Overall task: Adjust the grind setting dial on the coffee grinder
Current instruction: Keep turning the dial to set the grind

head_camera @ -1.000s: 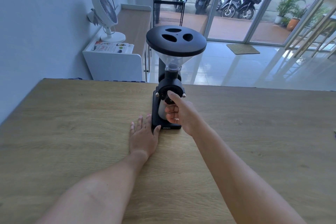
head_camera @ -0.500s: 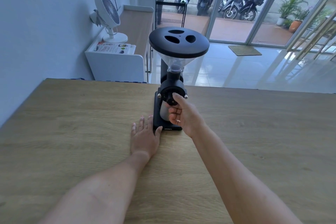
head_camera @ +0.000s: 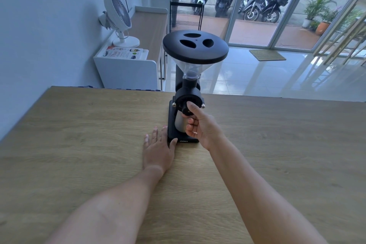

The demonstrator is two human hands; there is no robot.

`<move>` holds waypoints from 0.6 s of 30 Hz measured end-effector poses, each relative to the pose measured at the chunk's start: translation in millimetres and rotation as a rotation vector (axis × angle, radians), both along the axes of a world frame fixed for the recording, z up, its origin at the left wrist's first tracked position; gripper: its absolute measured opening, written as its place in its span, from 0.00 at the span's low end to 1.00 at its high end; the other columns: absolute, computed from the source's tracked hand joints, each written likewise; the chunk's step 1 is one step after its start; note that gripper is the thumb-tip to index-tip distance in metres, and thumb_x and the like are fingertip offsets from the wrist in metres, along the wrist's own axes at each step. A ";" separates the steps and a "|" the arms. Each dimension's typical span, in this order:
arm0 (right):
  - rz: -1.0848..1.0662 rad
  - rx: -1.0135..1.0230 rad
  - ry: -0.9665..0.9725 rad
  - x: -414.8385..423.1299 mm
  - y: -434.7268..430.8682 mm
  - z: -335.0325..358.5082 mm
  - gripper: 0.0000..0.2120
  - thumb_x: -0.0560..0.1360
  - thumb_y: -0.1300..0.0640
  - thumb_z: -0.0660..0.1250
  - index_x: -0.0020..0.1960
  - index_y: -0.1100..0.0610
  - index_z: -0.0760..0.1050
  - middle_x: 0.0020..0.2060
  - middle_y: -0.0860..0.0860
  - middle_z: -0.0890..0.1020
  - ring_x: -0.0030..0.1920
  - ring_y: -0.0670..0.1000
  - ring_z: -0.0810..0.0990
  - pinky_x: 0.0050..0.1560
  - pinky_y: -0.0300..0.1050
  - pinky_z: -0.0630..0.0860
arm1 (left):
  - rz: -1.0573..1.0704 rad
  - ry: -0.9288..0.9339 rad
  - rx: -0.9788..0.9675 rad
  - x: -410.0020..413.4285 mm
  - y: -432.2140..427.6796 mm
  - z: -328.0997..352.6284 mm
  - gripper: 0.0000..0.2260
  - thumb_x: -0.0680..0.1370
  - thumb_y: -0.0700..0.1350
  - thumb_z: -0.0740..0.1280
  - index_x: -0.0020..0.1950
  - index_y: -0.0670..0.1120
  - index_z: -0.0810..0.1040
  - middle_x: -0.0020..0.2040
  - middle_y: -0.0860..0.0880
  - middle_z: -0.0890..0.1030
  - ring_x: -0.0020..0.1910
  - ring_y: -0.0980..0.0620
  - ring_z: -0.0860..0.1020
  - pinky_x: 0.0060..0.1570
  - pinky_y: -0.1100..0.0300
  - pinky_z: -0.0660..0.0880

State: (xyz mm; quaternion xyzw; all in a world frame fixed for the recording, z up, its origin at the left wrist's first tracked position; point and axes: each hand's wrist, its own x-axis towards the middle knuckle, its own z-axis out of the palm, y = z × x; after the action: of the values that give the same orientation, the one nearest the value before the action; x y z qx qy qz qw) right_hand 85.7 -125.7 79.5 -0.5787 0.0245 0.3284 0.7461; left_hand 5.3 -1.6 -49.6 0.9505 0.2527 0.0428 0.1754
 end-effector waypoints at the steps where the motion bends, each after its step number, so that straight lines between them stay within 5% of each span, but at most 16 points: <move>1: 0.000 0.002 0.001 0.4 0.0 -0.4 0.26 0.67 0.41 0.78 0.53 0.60 0.79 0.28 0.48 0.74 0.27 0.47 0.72 0.31 0.40 0.74 | 0.001 0.000 -0.001 0.3 0.2 -0.8 0.29 0.81 0.63 0.43 0.80 0.53 0.48 0.80 0.47 0.55 0.79 0.53 0.47 0.78 0.48 0.44; 18: 0.011 -0.041 -0.009 1.6 -1.5 2.5 0.21 0.68 0.42 0.78 0.46 0.59 0.81 0.27 0.47 0.73 0.27 0.47 0.72 0.34 0.41 0.74 | -0.001 0.004 0.001 -0.2 -2.1 4.0 0.29 0.82 0.63 0.44 0.80 0.52 0.47 0.80 0.47 0.55 0.79 0.52 0.47 0.78 0.48 0.43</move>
State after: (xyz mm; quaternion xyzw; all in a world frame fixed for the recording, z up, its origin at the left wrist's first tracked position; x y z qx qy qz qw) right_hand 87.3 -127.2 82.0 -0.5956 0.0247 0.3293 0.7322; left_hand 5.0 -3.8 -45.6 0.9508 0.2527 0.0409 0.1745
